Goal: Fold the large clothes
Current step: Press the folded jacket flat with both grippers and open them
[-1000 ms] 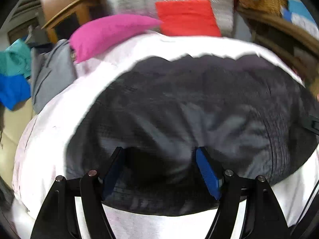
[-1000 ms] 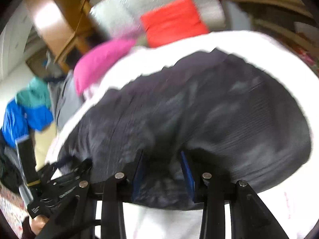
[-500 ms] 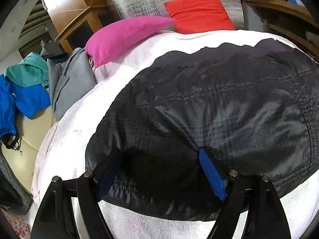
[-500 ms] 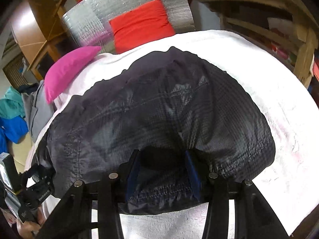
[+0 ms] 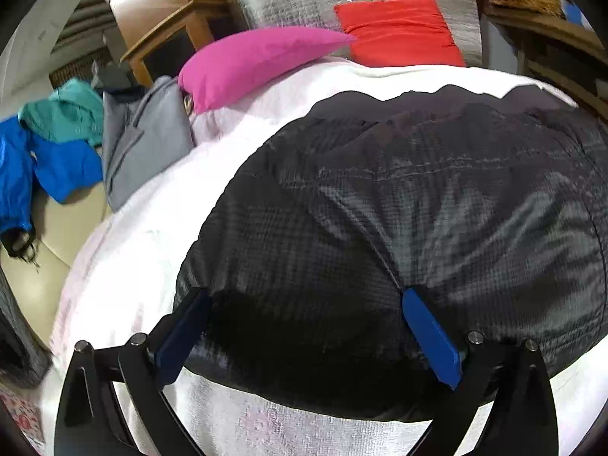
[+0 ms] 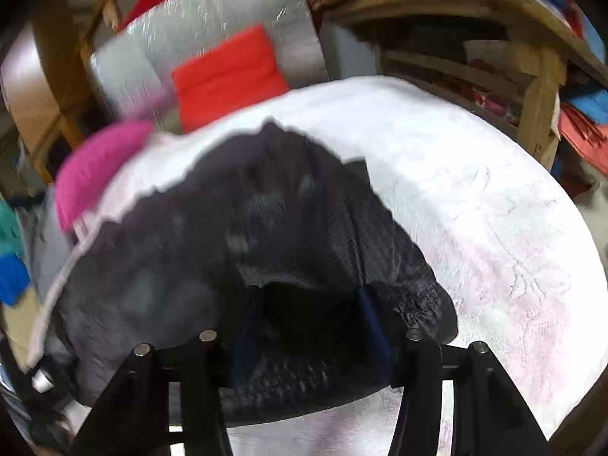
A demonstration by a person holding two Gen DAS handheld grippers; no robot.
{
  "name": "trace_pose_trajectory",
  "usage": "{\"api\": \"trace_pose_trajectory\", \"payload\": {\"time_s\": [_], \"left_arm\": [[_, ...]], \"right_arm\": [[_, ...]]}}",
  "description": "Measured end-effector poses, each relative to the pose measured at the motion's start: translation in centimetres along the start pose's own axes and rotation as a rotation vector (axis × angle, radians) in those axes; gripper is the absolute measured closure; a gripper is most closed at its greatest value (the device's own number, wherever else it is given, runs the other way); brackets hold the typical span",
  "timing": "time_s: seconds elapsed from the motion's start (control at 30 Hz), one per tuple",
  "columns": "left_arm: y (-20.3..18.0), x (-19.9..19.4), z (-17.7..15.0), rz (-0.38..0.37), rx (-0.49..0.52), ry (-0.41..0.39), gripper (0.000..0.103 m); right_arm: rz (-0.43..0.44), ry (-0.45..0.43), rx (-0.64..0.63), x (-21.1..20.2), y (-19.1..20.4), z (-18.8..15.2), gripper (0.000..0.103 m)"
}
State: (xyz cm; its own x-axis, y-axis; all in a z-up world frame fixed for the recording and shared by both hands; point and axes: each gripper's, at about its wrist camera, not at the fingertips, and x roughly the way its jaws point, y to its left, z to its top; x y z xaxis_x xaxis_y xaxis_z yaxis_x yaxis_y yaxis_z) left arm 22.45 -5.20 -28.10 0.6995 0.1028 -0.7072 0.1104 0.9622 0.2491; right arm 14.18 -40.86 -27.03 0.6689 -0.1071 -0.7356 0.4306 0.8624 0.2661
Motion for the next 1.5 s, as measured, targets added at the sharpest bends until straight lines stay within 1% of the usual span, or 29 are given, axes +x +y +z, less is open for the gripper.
{"api": "trace_pose_trajectory", "payload": {"time_s": [0.03,0.1,0.23,0.3,0.37,0.43,0.5,0.57,0.6,0.67,0.7,0.8,0.87,0.97,1.03,1.13,1.2,1.27,1.3,1.43,1.5], "left_arm": [[0.2,0.2,-0.1,-0.014,-0.016,0.006,0.001],[0.5,0.3,-0.2,-0.028,-0.029,0.006,0.001],[0.6,0.3,-0.2,-0.035,-0.023,-0.005,0.0],[0.8,0.3,0.2,-0.047,-0.021,0.017,0.0],[1.0,0.2,0.6,-0.061,-0.025,0.047,0.0],[1.6,-0.1,1.1,-0.07,-0.059,0.064,0.0],[2.3,-0.9,1.5,-0.085,-0.101,0.038,0.0],[2.6,-1.7,1.8,-0.103,-0.118,0.003,0.0],[2.6,-2.4,2.0,-0.107,-0.118,-0.031,0.0],[2.0,-3.5,2.2,-0.102,-0.097,-0.085,0.0],[1.4,-4.1,2.3,-0.105,-0.073,-0.11,0.0],[-0.3,-4.6,2.3,-0.143,-0.026,-0.127,0.0],[-1.6,-4.4,2.3,-0.163,0.006,-0.106,0.0],[-2.8,-3.8,2.1,-0.188,0.028,-0.071,0.0],[-3.4,-3.5,1.7,-0.19,0.038,-0.06,0.0],[-3.6,-3.1,1.3,-0.201,0.033,-0.034,0.0],[-3.5,-2.4,1.2,-0.218,0.022,-0.005,0.0],[-3.5,-1.5,1.0,-0.24,0.017,0.035,0.0],[-3.6,-1.5,0.6,-0.242,0.019,0.043,0.0],[-3.9,-1.4,-0.2,-0.236,0.034,0.05,0.0],[-4.0,-1.3,-0.7,-0.231,0.049,0.04,0.0]], "right_arm": [[0.0,-0.018,-0.025,0.0,0.3,-0.1,0.041],[-0.005,-0.009,-0.069,0.2,0.6,0.1,0.04],[-0.002,0.024,-0.074,0.5,0.6,0.5,0.039],[-0.013,0.036,-0.08,0.5,1.0,0.8,0.039],[-0.028,0.017,-0.067,-0.4,1.3,0.8,0.039],[-0.022,-0.034,-0.059,-1.7,1.7,0.8,0.039],[0.014,-0.093,-0.058,-3.5,2.0,0.7,0.039],[0.038,-0.147,-0.074,-4.6,2.7,0.8,0.039],[0.054,-0.167,-0.091,-5.0,3.3,0.9,0.039],[0.092,-0.173,-0.121,-5.4,4.3,0.7,0.039],[0.111,-0.168,-0.144,-5.5,5.1,0.4,0.039],[0.126,-0.141,-0.214,-5.2,7.0,-0.4,0.039],[0.139,-0.114,-0.239,-4.9,7.9,-1.1,0.038],[0.134,-0.033,-0.257,-3.3,8.6,-1.8,0.038],[0.135,0.02,-0.251,-2.3,8.7,-2.3,0.038],[0.087,0.063,-0.284,-1.4,8.9,-3.0,0.036],[0.067,0.075,-0.304,-1.2,9.1,-3.4,0.033],[0.051,0.076,-0.322,-1.1,9.3,-3.7,0.032],[0.043,0.075,-0.33,-1.2,9.3,-3.9,0.032],[0.058,0.037,-0.313,-2.2,8.9,-3.6,0.032],[0.053,-0.004,-0.267,-3.2,7.9,-3.2,0.032]]}}
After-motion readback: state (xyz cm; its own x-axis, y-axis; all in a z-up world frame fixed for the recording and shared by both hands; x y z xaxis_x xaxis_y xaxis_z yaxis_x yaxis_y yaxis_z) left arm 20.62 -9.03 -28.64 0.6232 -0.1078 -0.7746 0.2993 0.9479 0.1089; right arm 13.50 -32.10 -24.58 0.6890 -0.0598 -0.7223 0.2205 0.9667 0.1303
